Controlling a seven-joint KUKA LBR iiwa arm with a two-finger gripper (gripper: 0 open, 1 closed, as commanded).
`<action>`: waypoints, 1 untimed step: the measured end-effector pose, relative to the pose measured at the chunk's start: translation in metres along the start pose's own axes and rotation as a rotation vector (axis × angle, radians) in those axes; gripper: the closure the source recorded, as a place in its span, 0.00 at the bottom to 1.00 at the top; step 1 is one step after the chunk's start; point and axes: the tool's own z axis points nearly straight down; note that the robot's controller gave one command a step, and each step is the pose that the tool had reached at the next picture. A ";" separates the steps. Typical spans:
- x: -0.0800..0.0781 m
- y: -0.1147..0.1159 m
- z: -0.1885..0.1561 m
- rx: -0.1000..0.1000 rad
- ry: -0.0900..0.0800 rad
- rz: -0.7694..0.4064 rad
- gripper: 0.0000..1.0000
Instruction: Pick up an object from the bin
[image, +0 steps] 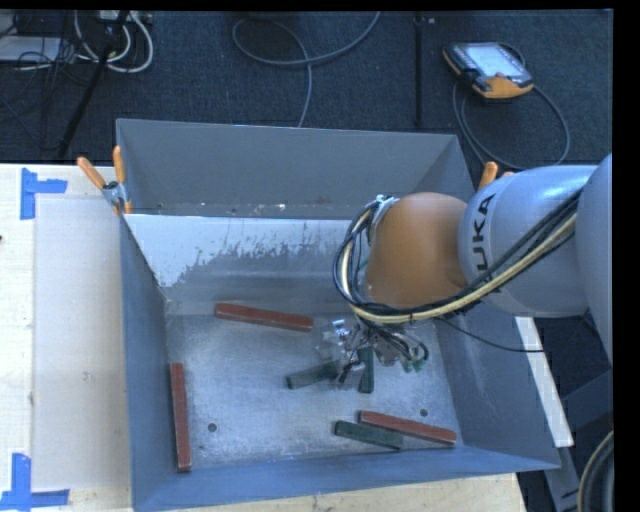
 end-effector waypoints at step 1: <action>-0.001 0.000 -0.010 0.001 -0.005 0.000 1.00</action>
Offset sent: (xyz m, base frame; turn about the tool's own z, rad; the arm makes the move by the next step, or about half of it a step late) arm 0.0002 0.0000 0.0409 0.0000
